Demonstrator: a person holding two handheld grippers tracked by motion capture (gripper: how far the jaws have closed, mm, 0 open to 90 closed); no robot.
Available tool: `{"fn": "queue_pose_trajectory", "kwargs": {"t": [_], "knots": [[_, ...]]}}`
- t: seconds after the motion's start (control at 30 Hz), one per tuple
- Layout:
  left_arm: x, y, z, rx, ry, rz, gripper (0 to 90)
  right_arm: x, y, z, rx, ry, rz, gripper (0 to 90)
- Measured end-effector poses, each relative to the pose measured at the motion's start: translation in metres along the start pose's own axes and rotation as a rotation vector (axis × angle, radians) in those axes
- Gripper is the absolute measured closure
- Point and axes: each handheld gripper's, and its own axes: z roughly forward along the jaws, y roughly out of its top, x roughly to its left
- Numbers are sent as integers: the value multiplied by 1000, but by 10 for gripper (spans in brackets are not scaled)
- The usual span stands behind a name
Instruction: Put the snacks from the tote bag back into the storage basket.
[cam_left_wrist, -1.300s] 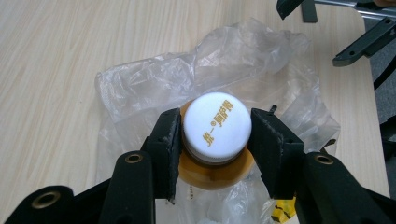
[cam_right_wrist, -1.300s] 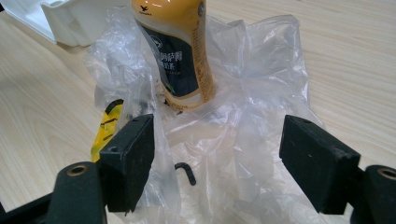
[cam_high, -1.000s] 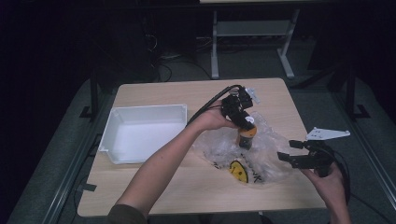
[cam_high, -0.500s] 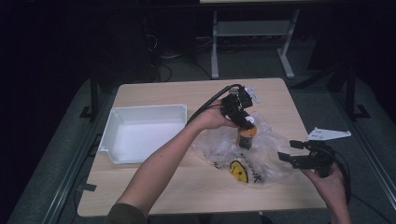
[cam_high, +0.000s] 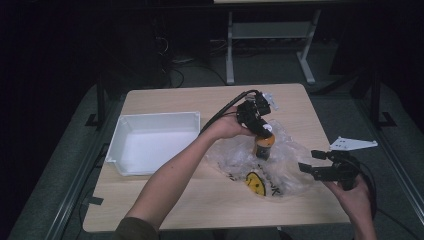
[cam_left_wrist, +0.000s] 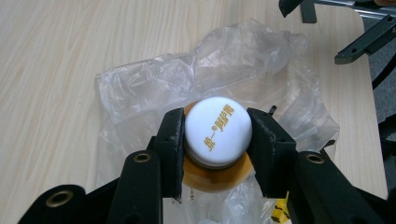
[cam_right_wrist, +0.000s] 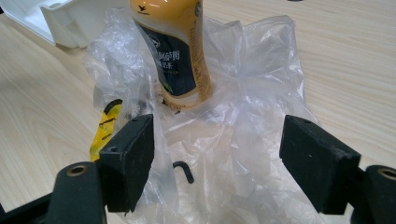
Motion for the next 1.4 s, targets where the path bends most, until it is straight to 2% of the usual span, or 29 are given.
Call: {"fn": "queue_pose_trajectory", "kwargs": {"t": [0.37, 0.83, 1.4], "knots": [[-1, 1, 0, 4, 7, -8, 590, -1, -1, 1, 3, -6, 2, 252], [-6, 7, -3, 4, 7, 9, 590, -2, -2, 1, -1, -9, 6, 251], [-11, 17, -24, -14, 22, 12, 590, -5, -4, -2, -7, -22, 22, 247]]}}
